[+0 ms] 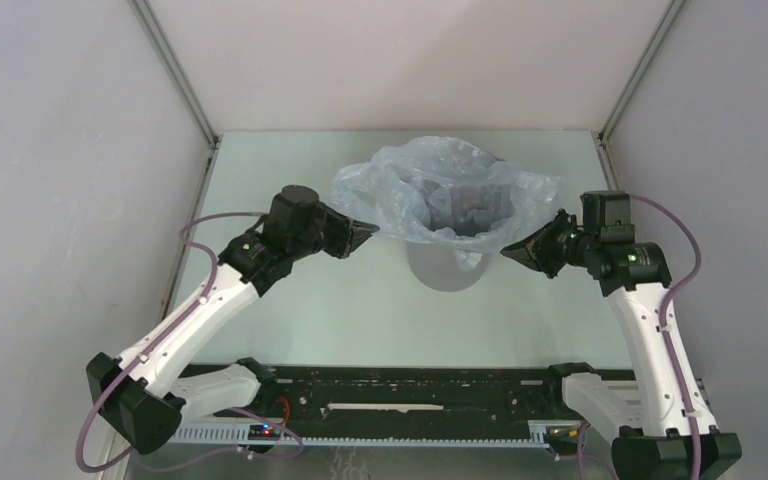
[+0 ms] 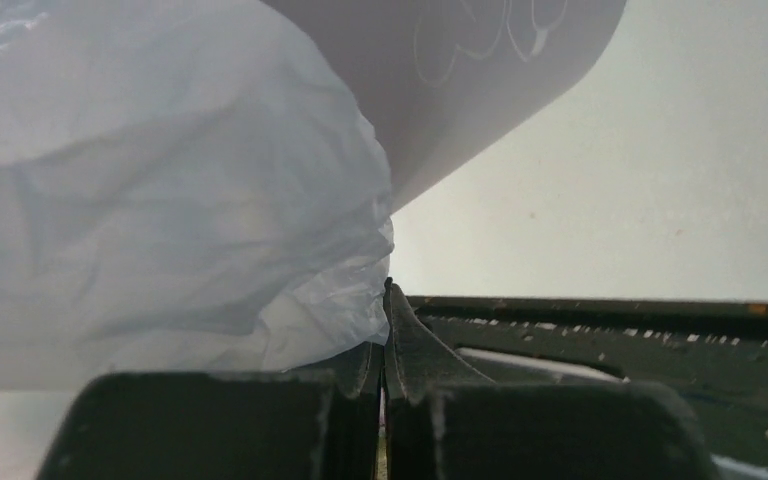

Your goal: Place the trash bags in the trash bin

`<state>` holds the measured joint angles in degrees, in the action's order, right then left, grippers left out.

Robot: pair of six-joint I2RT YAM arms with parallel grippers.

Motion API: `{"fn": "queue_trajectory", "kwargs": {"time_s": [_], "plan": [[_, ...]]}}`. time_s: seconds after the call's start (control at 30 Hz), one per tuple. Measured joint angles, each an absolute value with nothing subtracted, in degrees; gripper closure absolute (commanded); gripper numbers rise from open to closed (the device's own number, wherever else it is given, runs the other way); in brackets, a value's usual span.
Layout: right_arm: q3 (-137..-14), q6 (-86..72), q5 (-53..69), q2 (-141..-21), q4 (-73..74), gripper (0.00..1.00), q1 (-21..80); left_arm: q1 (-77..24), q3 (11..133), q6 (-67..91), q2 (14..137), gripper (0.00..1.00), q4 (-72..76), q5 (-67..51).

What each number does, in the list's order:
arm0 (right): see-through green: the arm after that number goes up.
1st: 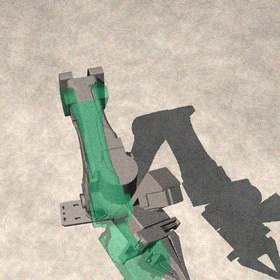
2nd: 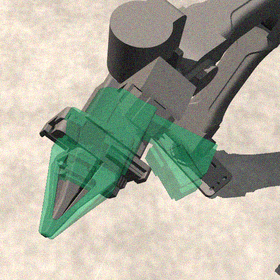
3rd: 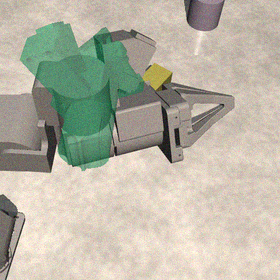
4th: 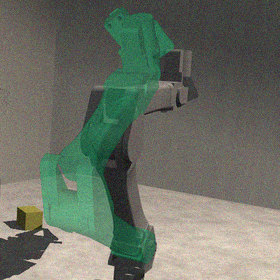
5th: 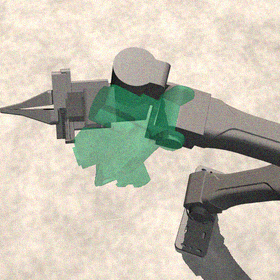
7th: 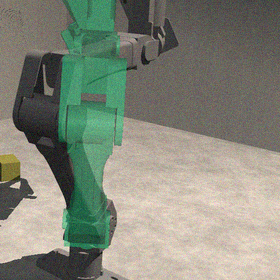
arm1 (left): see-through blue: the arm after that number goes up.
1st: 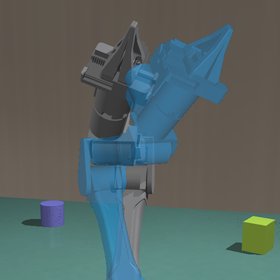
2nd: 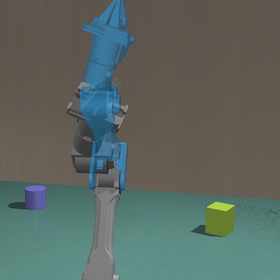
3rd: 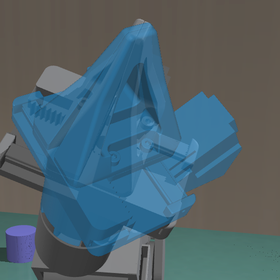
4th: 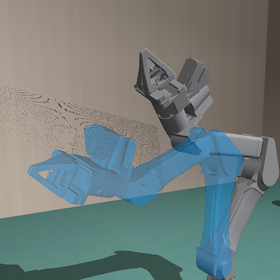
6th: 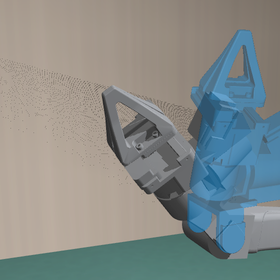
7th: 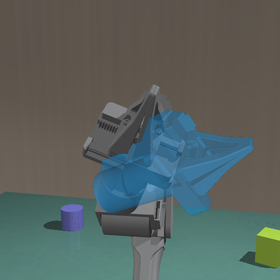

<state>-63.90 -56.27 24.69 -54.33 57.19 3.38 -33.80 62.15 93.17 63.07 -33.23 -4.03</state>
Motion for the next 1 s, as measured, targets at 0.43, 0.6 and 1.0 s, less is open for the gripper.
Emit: {"fn": "queue_trajectory", "kwargs": {"time_s": [0.43,0.6,1.0], "plan": [[-57.9,-44.2,26.3,-58.5,43.2,0.69,-0.8,-32.4,55.2,78.1,68.4,0.8,-15.6,-4.7],[-58.6,-40.1,25.9,-58.5,44.5,0.49,-3.2,-31.7,58.2,70.2,71.5,0.5,-19.1,-4.6],[-73.9,-23.4,21.6,-50.7,62.6,0.28,-0.1,-31.6,60.9,42.1,55.6,0.1,-37.5,0.7]]}}
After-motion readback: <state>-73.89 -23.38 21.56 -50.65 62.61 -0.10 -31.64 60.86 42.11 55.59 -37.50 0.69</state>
